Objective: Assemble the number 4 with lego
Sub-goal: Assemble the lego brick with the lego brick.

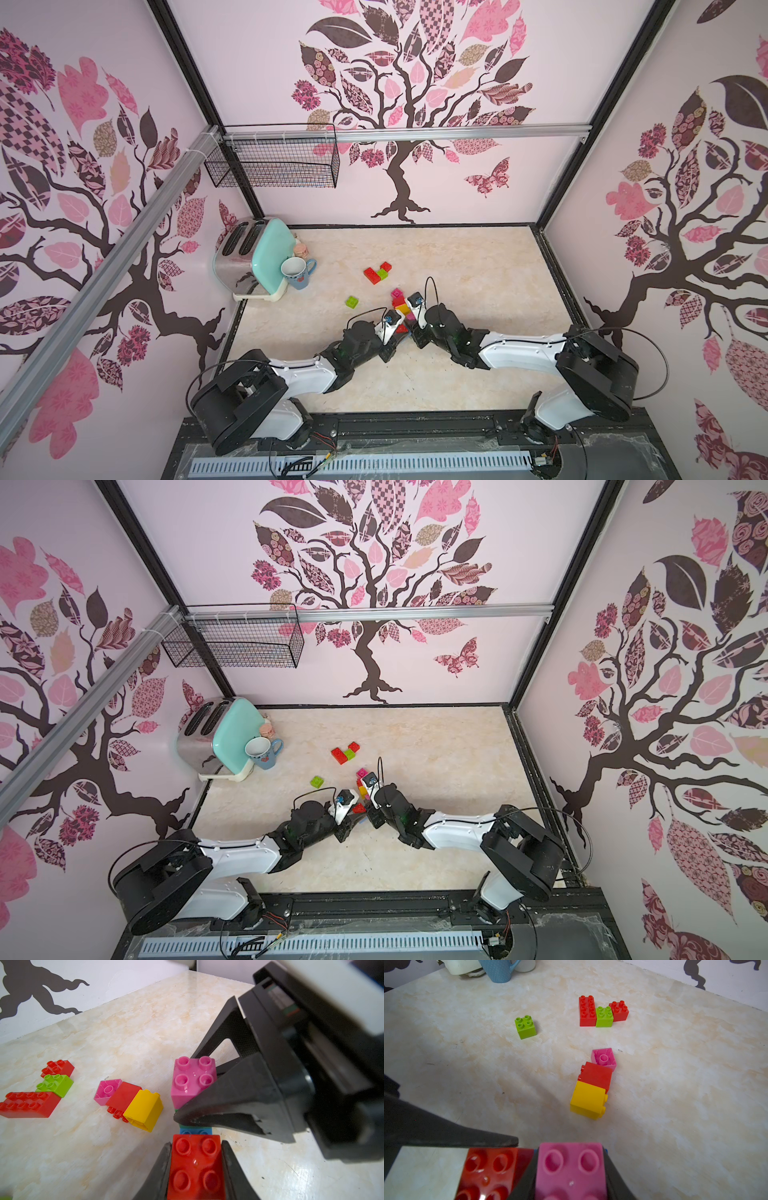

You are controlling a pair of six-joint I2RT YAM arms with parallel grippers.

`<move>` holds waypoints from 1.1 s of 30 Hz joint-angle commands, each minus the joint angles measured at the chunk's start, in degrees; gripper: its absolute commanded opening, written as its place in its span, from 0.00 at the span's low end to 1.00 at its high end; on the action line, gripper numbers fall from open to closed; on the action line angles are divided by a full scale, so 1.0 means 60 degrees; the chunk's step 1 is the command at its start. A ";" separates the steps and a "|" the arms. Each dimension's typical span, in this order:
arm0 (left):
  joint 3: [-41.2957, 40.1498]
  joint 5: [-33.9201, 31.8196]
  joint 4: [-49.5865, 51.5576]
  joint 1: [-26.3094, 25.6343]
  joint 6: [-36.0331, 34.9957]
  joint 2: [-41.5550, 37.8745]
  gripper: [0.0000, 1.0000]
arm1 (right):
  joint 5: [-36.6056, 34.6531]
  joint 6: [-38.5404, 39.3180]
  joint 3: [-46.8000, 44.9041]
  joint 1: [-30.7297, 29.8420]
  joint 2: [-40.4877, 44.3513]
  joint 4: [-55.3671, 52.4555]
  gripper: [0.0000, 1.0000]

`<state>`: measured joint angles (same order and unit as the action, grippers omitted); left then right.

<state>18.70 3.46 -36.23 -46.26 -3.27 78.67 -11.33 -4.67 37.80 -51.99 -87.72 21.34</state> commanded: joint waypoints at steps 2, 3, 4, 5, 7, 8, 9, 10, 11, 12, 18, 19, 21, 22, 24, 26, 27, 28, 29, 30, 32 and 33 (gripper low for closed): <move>-0.0107 -0.0389 0.2189 -0.0068 -0.0327 0.0467 0.00 | 0.0089 -0.0017 -0.0544 0.0021 -0.0651 -0.1968 0.00; -0.0135 -0.0440 0.2119 -0.0064 -0.0287 0.0455 0.00 | 0.0088 -0.0019 -0.0543 0.0019 -0.0658 -0.1971 0.00; -0.0188 -0.0492 0.1918 -0.0068 -0.0171 0.0411 0.00 | 0.0074 -0.0018 -0.0543 0.0015 -0.0669 -0.1970 0.00; -0.0250 -0.0504 0.1665 -0.0067 -0.0030 0.0371 0.03 | 0.0069 -0.0010 -0.0543 0.0017 -0.0660 -0.1974 0.00; -0.0280 -0.0257 0.1281 -0.0019 0.0054 0.0264 0.07 | 0.0056 -0.0026 -0.0552 0.0022 -0.0658 -0.1972 0.00; -0.0201 -0.0086 0.1304 0.0029 0.0063 0.0253 0.06 | 0.0044 -0.0021 -0.0544 0.0018 -0.0658 -0.1968 0.00; -0.0066 0.0163 0.1500 0.0062 -0.0030 0.0300 0.00 | 0.0035 -0.0005 -0.0549 0.0022 -0.0658 -0.1967 0.00; 0.0001 0.0254 0.1582 0.0064 -0.0119 0.0393 0.00 | 0.0014 0.0001 -0.0560 0.0021 -0.0671 -0.1968 0.00; -0.0022 0.0258 0.1504 0.0064 -0.0129 0.0492 0.00 | 0.0006 0.0012 -0.0558 0.0022 -0.0660 -0.1976 0.00; -0.0084 0.0269 0.1307 0.0064 -0.0168 0.0608 0.00 | -0.0015 0.0016 -0.0555 0.0017 -0.0654 -0.1975 0.00; -0.0202 0.0133 0.1064 0.0020 -0.0200 0.1007 0.00 | -0.0057 0.0031 -0.0584 0.0012 -0.0622 -0.1974 0.00; -0.0341 0.0076 0.0766 0.0020 -0.0044 0.1048 0.00 | -0.0046 0.0022 -0.0601 0.0013 -0.0632 -0.1975 0.00; -0.0519 0.0045 0.0393 0.0022 0.0187 0.1081 0.00 | -0.0049 0.0036 -0.0600 0.0012 -0.0665 -0.1975 0.00; -0.0502 0.0063 0.0484 0.0027 0.0194 0.1047 0.00 | -0.0053 0.0042 -0.0606 0.0022 -0.0672 -0.1975 0.00; -0.0451 0.0096 0.0730 0.0020 0.0177 0.0959 0.00 | -0.0025 0.0031 -0.0624 0.0005 -0.0700 -0.1939 0.00; -0.0421 0.0097 0.0808 0.0020 0.0175 0.0913 0.00 | 0.0005 0.0016 -0.0633 -0.0005 -0.0724 -0.1906 0.00; -0.0393 0.0109 0.0828 0.0025 0.0176 0.0884 0.00 | 0.0024 0.0016 -0.0632 0.0000 -0.0744 -0.1902 0.00; -0.0366 0.0109 0.0872 0.0032 0.0178 0.0886 0.00 | 0.0019 0.0016 -0.0648 0.0007 -0.0759 -0.1901 0.00; -0.0338 0.0115 0.0914 0.0032 0.0179 0.0891 0.00 | 0.0011 0.0009 -0.0675 -0.0005 -0.0760 -0.1904 0.00; -0.0294 0.0125 0.0963 0.0034 0.0156 0.0881 0.00 | 0.0006 0.0002 -0.0682 0.0002 -0.0760 -0.1901 0.00; -0.0209 0.0126 0.1087 0.0034 0.0178 0.0849 0.00 | 0.0027 -0.0012 -0.0711 -0.0008 -0.0760 -0.1879 0.00; -0.0094 0.0126 0.1250 0.0059 0.0177 0.0820 0.00 | 0.0016 -0.0018 -0.0725 -0.0019 -0.0760 -0.1861 0.00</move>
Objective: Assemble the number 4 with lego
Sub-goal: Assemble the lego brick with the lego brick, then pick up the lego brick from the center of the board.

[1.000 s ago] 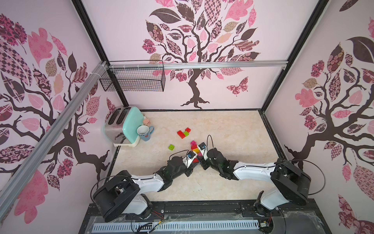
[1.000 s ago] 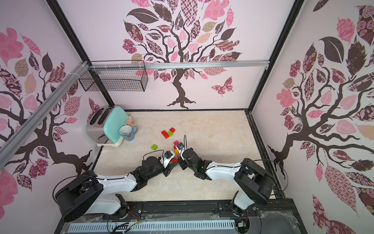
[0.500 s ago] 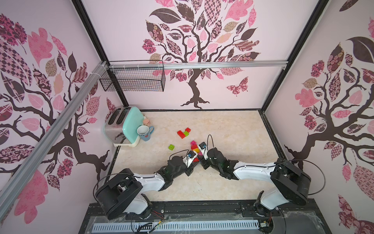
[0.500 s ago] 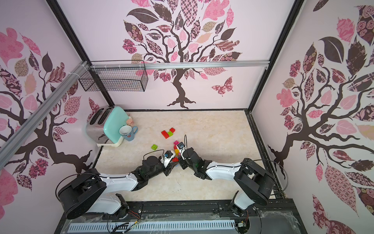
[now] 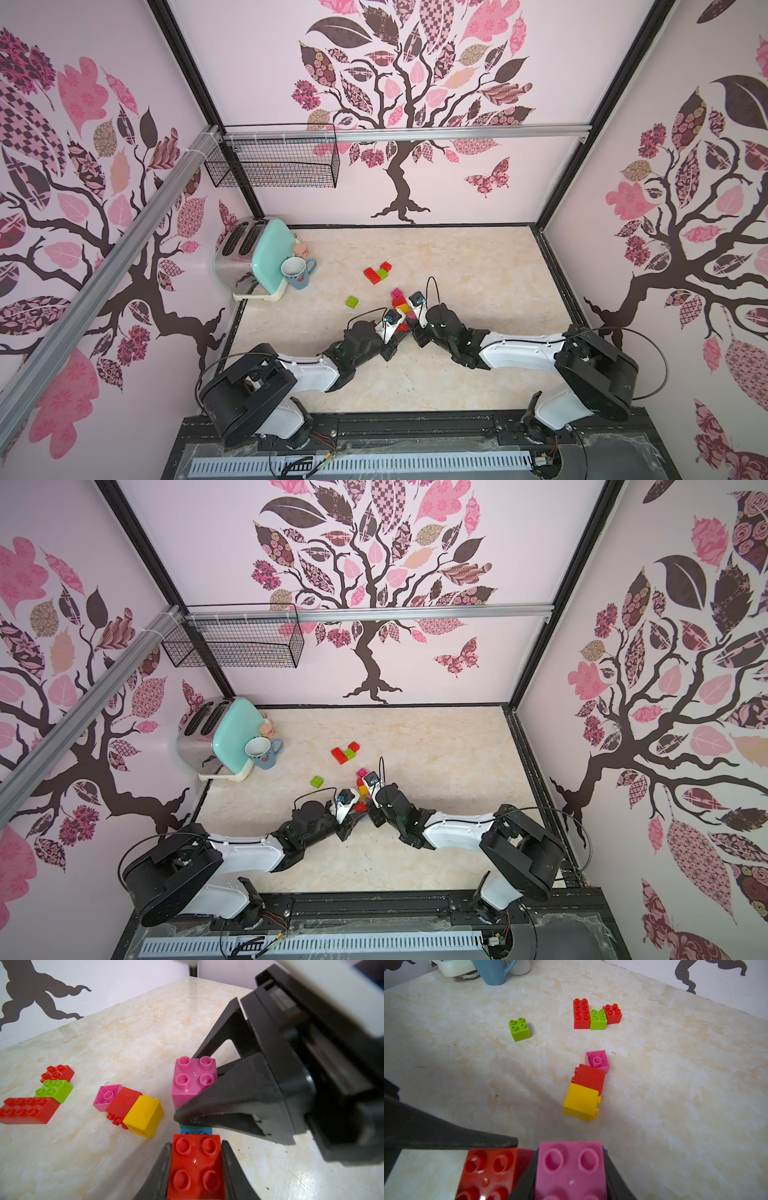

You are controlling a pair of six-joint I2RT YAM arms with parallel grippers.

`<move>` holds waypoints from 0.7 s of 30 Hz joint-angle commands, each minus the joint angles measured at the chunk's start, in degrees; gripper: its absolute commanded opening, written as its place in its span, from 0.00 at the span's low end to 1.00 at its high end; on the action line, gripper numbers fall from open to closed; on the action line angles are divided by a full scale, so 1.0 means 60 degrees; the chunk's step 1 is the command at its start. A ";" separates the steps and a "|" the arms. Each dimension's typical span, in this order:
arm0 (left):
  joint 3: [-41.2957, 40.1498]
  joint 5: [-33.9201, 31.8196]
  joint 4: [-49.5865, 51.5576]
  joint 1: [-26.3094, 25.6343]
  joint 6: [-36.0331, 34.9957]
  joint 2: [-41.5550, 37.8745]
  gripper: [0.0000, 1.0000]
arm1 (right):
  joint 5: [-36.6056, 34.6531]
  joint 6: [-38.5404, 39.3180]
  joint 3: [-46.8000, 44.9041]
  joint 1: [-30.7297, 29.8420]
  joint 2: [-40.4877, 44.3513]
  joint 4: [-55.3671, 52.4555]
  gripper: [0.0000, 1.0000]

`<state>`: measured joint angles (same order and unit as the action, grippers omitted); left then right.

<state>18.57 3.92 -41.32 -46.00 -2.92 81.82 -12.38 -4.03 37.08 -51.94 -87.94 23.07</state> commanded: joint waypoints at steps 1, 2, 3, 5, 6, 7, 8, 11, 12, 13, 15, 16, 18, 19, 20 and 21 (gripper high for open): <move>0.0086 0.0057 0.2297 0.0005 0.0127 0.0220 0.00 | 0.0186 -0.0133 -0.0602 -0.0016 -0.0724 -0.2148 0.00; 0.0199 0.0148 0.2473 0.0018 0.0149 0.0119 0.07 | 0.0176 -0.0148 -0.0619 -0.0016 -0.0724 -0.2137 0.00; 0.0293 0.0318 0.2562 0.0034 0.0124 -0.0048 0.34 | 0.0172 -0.0163 -0.0643 -0.0021 -0.0710 -0.2117 0.00; 0.0358 0.0574 0.2363 0.0035 -0.0015 -0.0356 0.53 | 0.0135 -0.0164 -0.0655 -0.0017 -0.0687 -0.2102 0.00; 0.0384 0.0794 0.2258 0.0049 -0.0186 -0.0482 0.55 | 0.0112 -0.0163 -0.0650 -0.0020 -0.0680 -0.2105 0.00; 0.0450 0.1021 0.2251 0.0082 -0.0360 -0.0538 0.56 | 0.0095 -0.0150 -0.0637 -0.0016 -0.0669 -0.2085 0.00; 0.0513 0.1254 0.2293 0.0120 -0.0501 -0.0541 0.56 | 0.0086 -0.0145 -0.0629 -0.0022 -0.0666 -0.2086 0.00; 0.0611 0.1499 0.2089 0.0151 -0.0788 -0.0287 0.55 | 0.0029 -0.0122 -0.0628 -0.0024 -0.0636 -0.2080 0.00; 0.0613 0.1476 0.1944 0.0144 -0.0851 -0.0149 0.54 | 0.0008 -0.0131 -0.0630 -0.0018 -0.0622 -0.2101 0.00; 0.0589 0.1458 0.1738 0.0152 -0.0869 0.0009 0.53 | -0.0012 -0.0105 -0.0631 -0.0028 -0.0607 -0.2102 0.00; 0.0585 0.1483 0.1423 0.0163 -0.0847 0.0324 0.50 | -0.0029 -0.0089 -0.0625 -0.0018 -0.0570 -0.2115 0.00; 0.0623 0.1545 0.1355 0.0180 -0.0823 0.0468 0.49 | -0.0042 -0.0090 -0.0621 -0.0015 -0.0552 -0.2102 0.00; 0.0747 0.1733 0.1350 0.0196 -0.0855 0.0681 0.46 | -0.0045 -0.0090 -0.0617 -0.0021 -0.0519 -0.2116 0.00; 0.0774 0.1802 0.1303 0.0196 -0.0875 0.0771 0.45 | -0.0055 -0.0082 -0.0628 -0.0016 -0.0504 -0.2124 0.00; 0.0795 0.1836 0.1218 0.0188 -0.0871 0.0825 0.44 | -0.0073 -0.0079 -0.0631 -0.0020 -0.0484 -0.2130 0.00; 0.0776 0.1865 0.1135 0.0199 -0.0862 0.0874 0.42 | -0.0078 -0.0082 -0.0641 -0.0022 -0.0476 -0.2134 0.00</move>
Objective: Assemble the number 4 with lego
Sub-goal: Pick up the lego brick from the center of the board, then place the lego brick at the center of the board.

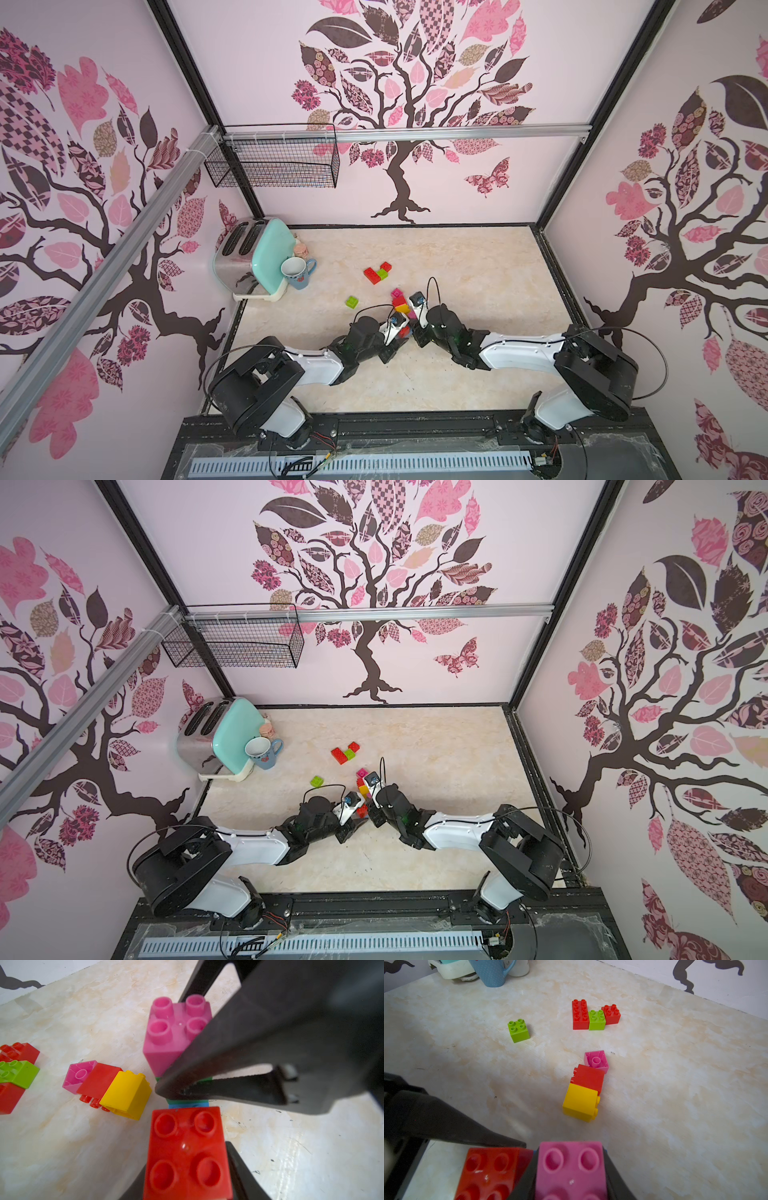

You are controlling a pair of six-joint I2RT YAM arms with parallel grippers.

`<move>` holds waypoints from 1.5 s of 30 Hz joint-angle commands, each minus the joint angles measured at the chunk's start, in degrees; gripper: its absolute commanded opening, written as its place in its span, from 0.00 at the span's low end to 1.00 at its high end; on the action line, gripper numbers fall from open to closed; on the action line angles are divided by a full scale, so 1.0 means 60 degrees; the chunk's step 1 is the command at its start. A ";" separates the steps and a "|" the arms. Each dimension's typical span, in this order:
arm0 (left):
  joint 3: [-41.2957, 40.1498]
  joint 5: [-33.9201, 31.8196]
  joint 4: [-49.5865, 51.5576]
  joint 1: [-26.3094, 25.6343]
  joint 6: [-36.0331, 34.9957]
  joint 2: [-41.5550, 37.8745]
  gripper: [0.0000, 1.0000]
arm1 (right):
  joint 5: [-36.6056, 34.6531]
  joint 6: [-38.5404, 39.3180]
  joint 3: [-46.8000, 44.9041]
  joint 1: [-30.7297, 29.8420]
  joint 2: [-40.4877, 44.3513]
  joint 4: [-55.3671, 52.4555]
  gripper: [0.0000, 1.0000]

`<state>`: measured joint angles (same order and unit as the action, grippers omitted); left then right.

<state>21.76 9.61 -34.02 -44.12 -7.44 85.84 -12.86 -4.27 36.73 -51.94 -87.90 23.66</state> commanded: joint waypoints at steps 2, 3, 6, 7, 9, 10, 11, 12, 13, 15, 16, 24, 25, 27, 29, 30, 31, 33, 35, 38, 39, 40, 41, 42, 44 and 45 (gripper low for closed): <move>0.0269 0.0988 -0.0118 -0.0103 -0.0121 0.0260 0.38 | -0.0018 -0.0038 -0.0574 -0.0022 -0.0483 -0.2230 0.00; 0.0257 0.1028 -0.0130 -0.0104 -0.0120 0.0273 0.36 | -0.0017 -0.0022 -0.0577 -0.0015 -0.0486 -0.2230 0.00; 0.0266 0.1051 -0.0138 -0.0103 -0.0140 0.0312 0.31 | 0.0000 -0.0021 -0.0569 -0.0015 -0.0497 -0.2244 0.00; 0.0263 0.1051 -0.0116 -0.0103 -0.0151 0.0334 0.29 | -0.0023 -0.0022 -0.0575 -0.0026 -0.0508 -0.2240 0.00; 0.0228 0.1036 -0.0102 -0.0103 -0.0162 0.0356 0.26 | -0.0010 -0.0035 -0.0569 -0.0022 -0.0485 -0.2244 0.00; 0.0213 0.1028 -0.0101 -0.0103 -0.0180 0.0371 0.23 | -0.0027 -0.0046 -0.0558 -0.0025 -0.0483 -0.2244 0.00; 0.0183 0.0996 -0.0101 -0.0103 -0.0191 0.0381 0.19 | -0.0025 -0.0038 -0.0543 -0.0017 -0.0475 -0.2260 0.00; 0.0157 0.0960 -0.0102 -0.0103 -0.0187 0.0342 0.15 | -0.0049 -0.0035 -0.0552 -0.0018 -0.0486 -0.2256 0.00; 0.0154 0.0888 -0.0101 -0.0103 -0.0188 0.0316 0.09 | -0.0054 -0.0049 -0.0549 -0.0015 -0.0471 -0.2261 0.00; 0.0123 0.0754 -0.0101 -0.0098 -0.0125 0.0188 0.00 | -0.0072 -0.0079 -0.0551 -0.0026 -0.0419 -0.2260 0.00; 0.0107 0.0667 -0.0109 -0.0078 -0.0006 0.0059 0.00 | 0.0010 -0.0112 -0.0528 -0.0015 -0.0358 -0.2269 0.00; 0.0113 0.0115 0.0699 0.0014 0.0370 -0.0885 0.00 | 0.0398 -0.0389 -0.0525 -0.0013 0.1578 -0.2177 0.67; 0.0066 0.0113 0.0762 0.0014 0.0362 -0.0945 0.00 | 0.0350 -0.0362 -0.0548 0.0013 0.1916 -0.2171 0.71; 0.0050 0.0117 0.0874 0.0014 0.0447 -0.1068 0.00 | 0.0369 -0.0301 -0.0569 0.0015 0.2536 -0.2240 0.83; 0.0089 0.0113 0.1045 0.0014 0.0572 -0.1227 0.00 | 0.0490 -0.0268 -0.0656 0.0014 0.3199 -0.2350 0.98; 0.0168 0.0084 0.1243 0.0014 0.0676 -0.1335 0.00 | 0.0516 -0.0266 -0.0771 0.0013 0.3585 -0.2339 0.99; 0.0275 0.0055 0.1536 0.0014 0.0746 -0.1471 0.00 | 0.0462 -0.0330 -0.0930 0.0007 0.4011 -0.2291 0.99; 0.0637 -0.0003 0.2284 0.0014 0.0900 -0.1761 0.00 | 0.0103 -0.0517 -0.1273 0.0014 0.4804 -0.2103 0.99; 0.1064 -0.0083 0.2968 0.0014 0.1132 -0.2045 0.00 | -0.0548 -0.0730 -0.1496 0.0050 0.5563 -0.2152 0.99; 0.1687 -0.0172 0.3811 0.0043 0.1450 -0.2295 0.00 | -0.0946 -0.1642 -0.1373 0.1034 0.6091 -0.2977 0.99; 0.1932 -0.0166 0.4029 0.0069 0.1541 -0.2306 0.00 | -0.0787 -0.2198 -0.1307 0.1722 0.6158 -0.3401 0.99; 0.2212 -0.0165 0.4359 0.0086 0.1609 -0.2297 0.00 | -0.0533 -0.2738 -0.1300 0.2491 0.6203 -0.3701 0.99; 0.2451 -0.0140 0.4566 0.0110 0.1687 -0.2249 0.00 | -0.0221 -0.3169 -0.1342 0.3193 0.6233 -0.3885 0.99; 0.2756 -0.0098 0.4761 0.0144 0.1777 -0.2169 0.00 | 0.0160 -0.3587 -0.1438 0.3962 0.6286 -0.4005 0.99; 0.3391 -0.0090 0.5143 0.0175 0.1937 -0.1921 0.00 | 0.1105 -0.4132 -0.1695 0.5329 0.6338 -0.3986 0.99; 0.3729 -0.0135 0.5326 0.0175 0.2063 -0.1711 0.00 | 0.1451 -0.4369 -0.1803 0.5890 0.6315 -0.3994 0.99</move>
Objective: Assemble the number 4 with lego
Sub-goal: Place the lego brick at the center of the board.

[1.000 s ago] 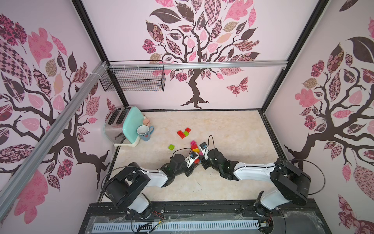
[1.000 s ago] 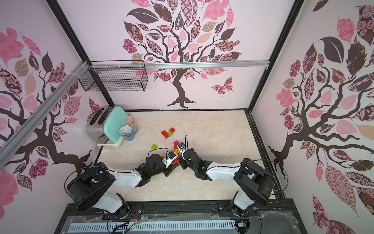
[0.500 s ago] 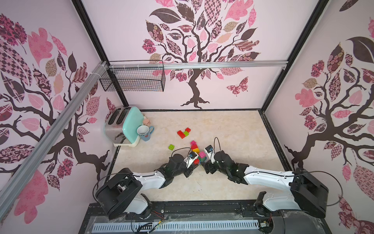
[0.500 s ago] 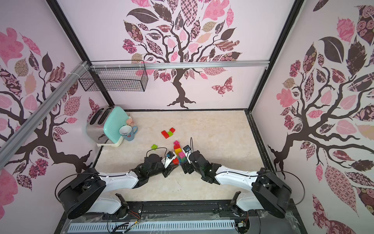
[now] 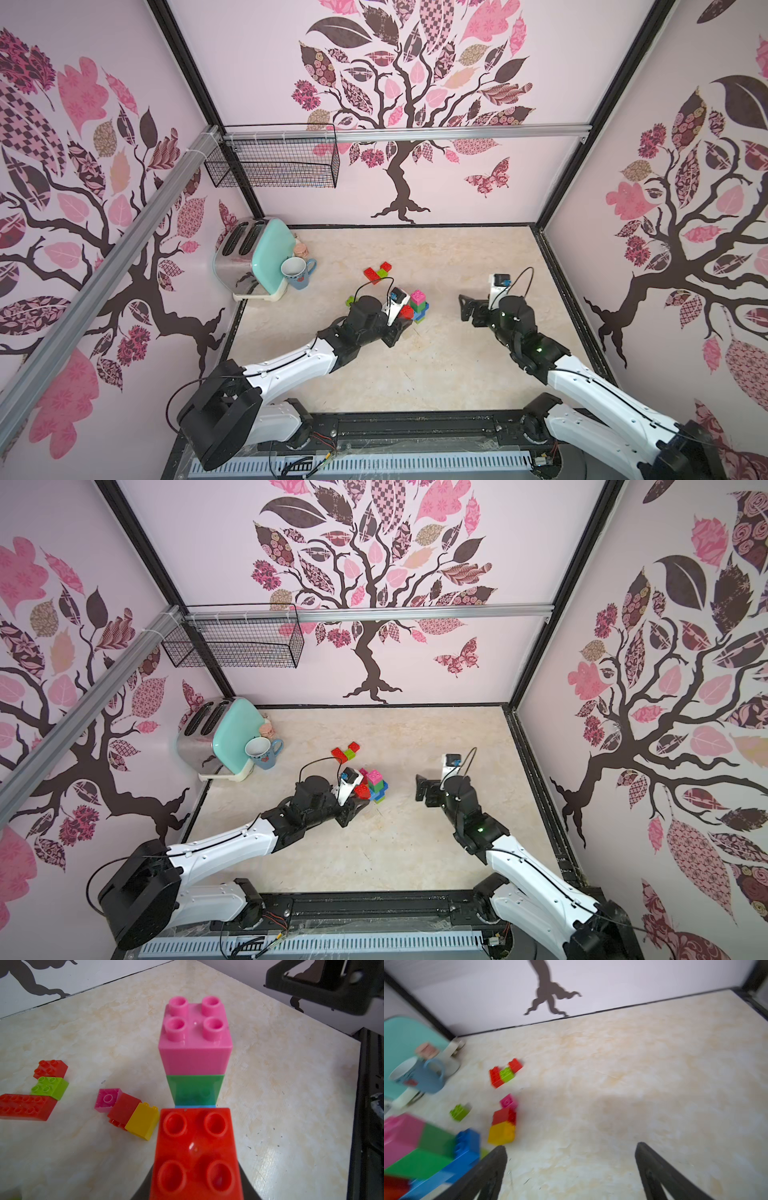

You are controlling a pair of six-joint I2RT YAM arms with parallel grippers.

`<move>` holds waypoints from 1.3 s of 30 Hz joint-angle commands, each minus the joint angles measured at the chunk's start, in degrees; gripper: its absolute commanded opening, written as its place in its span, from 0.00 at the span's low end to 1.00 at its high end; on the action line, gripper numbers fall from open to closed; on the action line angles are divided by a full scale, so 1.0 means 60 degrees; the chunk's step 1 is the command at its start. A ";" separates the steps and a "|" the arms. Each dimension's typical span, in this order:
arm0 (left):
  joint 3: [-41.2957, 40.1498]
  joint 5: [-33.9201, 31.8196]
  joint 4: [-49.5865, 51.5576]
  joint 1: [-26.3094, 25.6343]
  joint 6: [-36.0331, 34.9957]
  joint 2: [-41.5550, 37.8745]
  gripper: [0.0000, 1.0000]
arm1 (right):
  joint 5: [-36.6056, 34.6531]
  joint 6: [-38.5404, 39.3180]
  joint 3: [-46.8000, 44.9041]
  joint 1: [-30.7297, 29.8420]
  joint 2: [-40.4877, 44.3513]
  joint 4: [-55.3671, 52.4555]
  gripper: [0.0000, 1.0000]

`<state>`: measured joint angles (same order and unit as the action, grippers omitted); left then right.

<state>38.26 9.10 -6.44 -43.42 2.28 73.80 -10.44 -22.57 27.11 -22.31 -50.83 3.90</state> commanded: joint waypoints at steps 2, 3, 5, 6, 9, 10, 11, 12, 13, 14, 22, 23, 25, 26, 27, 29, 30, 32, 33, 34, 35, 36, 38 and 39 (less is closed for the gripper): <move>0.1804 -0.0027 0.1104 0.0084 0.0607 0.0824 0.00 | 0.1253 -0.1715 -0.0285 0.1588 -0.0011 -0.0885 0.99; 0.2208 0.0005 0.1384 0.0088 0.0707 0.1162 0.00 | 0.1157 -0.1802 -0.0286 0.1680 -0.0109 -0.0980 0.99; 0.3216 0.0027 0.2031 0.0127 0.1040 0.1891 0.00 | 0.1128 -0.1865 -0.0258 0.1680 -0.0238 -0.1074 0.99; 0.3777 0.0087 0.2373 0.0144 0.1273 0.2319 0.00 | 0.1125 -0.2015 -0.0256 0.1672 -0.0281 -0.1077 1.00; 0.5389 0.0327 0.3349 0.0225 0.1942 0.3565 0.00 | 0.1123 -0.2277 -0.0274 0.1681 -0.0304 -0.0852 0.99; 0.5902 0.0424 0.3571 0.0250 0.2185 0.3968 0.00 | 0.1004 -0.2341 -0.0243 0.1681 -0.0279 -0.0783 0.99; 0.6262 0.0492 0.3691 0.0294 0.2459 0.4304 0.00 | 0.0873 -0.2375 -0.0206 0.1678 -0.0245 -0.0726 0.99; 0.6628 0.0616 0.3734 0.0346 0.2770 0.4654 0.00 | 0.0727 -0.2383 -0.0145 0.1683 -0.0190 -0.0682 0.99; 0.6937 0.0899 0.3717 0.0411 0.3014 0.4995 0.00 | 0.0599 -0.2359 -0.0090 0.1679 -0.0121 -0.0651 0.99; 0.7205 0.1155 0.3698 0.0477 0.3231 0.5278 0.00 | 0.0498 -0.2308 -0.0081 0.1692 -0.0026 -0.0606 0.99; 0.9682 0.3156 0.3912 0.1182 0.6111 0.7628 0.00 | -0.0149 -0.1385 0.0019 0.1688 0.0623 -0.0650 1.00; 0.9664 0.3429 0.3587 0.1253 0.6580 0.7783 0.00 | -0.0100 -0.1346 0.0036 0.1684 0.0632 -0.0654 0.99; 0.9814 0.3948 0.3134 0.1358 0.7265 0.8178 0.00 | 0.0055 -0.1315 0.0040 0.1684 0.0662 -0.0679 0.99; 0.9957 0.4124 0.3116 0.1384 0.7442 0.8381 0.00 | 0.0104 -0.1304 0.0046 0.1680 0.0674 -0.0686 0.99; 1.0103 0.4372 0.3103 0.1412 0.7658 0.8599 0.00 | 0.0155 -0.1289 0.0038 0.1694 0.0684 -0.0681 0.99; 1.0247 0.4930 0.2619 0.1490 0.8350 0.8994 0.00 | 0.0290 -0.1251 0.0022 0.1693 0.0705 -0.0660 0.99; 1.0320 0.5188 0.2342 0.1525 0.8732 0.9206 0.00 | 0.0359 -0.1230 0.0022 0.1684 0.0708 -0.0652 0.99; 1.0457 0.5474 0.1963 0.1580 0.9306 0.9529 0.00 | 0.0464 -0.1198 0.0019 0.1688 0.0708 -0.0647 1.00; 1.0567 0.5558 0.1856 0.1593 0.9513 0.9690 0.00 | 0.0491 -0.1165 0.0022 0.1691 0.0705 -0.0649 0.99; 1.0651 0.5617 0.1778 0.1601 0.9660 0.9806 0.00 | 0.0516 -0.1161 0.0020 0.1676 0.0693 -0.0648 0.99; 1.0713 0.5698 0.1580 0.1625 0.9880 0.9916 0.00 | 0.0538 -0.1139 0.0036 0.1693 0.0679 -0.0654 0.99; 1.0735 0.5866 0.1218 0.1628 1.0211 1.0021 0.00 | 0.0585 -0.1105 0.0040 0.1691 0.0661 -0.0661 1.00; 1.0804 0.6203 0.0566 0.1660 1.0872 1.0235 0.00 | 0.0683 -0.1047 0.0066 0.1693 0.0622 -0.0674 0.99; 1.0859 0.6295 0.0374 0.1686 1.1107 1.0326 0.00 | 0.0726 -0.1029 0.0092 0.1684 0.0609 -0.0679 0.99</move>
<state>99.59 42.35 4.01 -33.93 61.89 134.96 -7.22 -29.89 24.82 -12.38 -47.27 -0.16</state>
